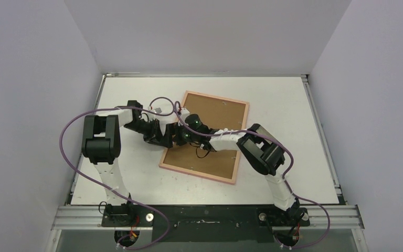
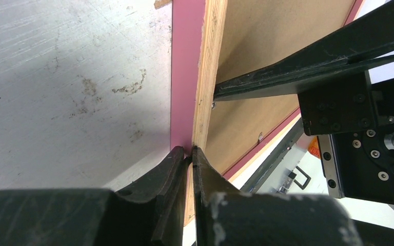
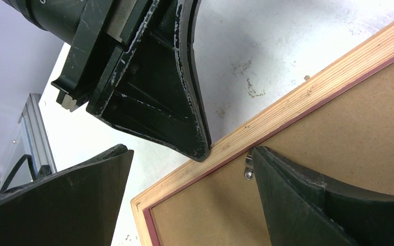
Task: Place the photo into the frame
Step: Install the photo frame at the center of the board.
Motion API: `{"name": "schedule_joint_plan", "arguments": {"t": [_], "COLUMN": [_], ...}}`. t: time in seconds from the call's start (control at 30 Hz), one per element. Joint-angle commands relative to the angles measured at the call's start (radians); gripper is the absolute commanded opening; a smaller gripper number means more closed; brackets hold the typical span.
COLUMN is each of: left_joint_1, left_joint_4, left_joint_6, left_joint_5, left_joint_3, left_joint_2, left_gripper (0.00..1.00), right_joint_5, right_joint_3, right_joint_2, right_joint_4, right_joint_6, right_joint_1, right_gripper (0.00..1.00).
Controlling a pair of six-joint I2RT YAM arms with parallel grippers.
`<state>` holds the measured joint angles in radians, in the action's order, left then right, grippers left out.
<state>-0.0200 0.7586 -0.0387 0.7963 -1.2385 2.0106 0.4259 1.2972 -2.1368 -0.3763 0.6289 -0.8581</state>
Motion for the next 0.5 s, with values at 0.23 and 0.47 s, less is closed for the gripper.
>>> {"name": "schedule_joint_plan", "arguments": {"t": [0.23, 0.47], "left_joint_1": [-0.007, -0.007], "left_joint_4": [-0.044, -0.038], "left_joint_6": [-0.016, -0.021], "left_joint_5": [-0.064, -0.071], "left_joint_3": [0.021, 0.018], "left_joint_2": [0.008, -0.003], "left_gripper": [0.07, 0.06], "right_joint_5": [0.012, -0.015], "right_joint_3": [-0.059, -0.056], "right_joint_2": [0.103, 0.135], "right_joint_4": [-0.04, 0.013], "right_joint_6": [0.062, 0.014], "right_joint_1": [0.003, 0.027], "right_gripper": [0.9, 0.9]}}
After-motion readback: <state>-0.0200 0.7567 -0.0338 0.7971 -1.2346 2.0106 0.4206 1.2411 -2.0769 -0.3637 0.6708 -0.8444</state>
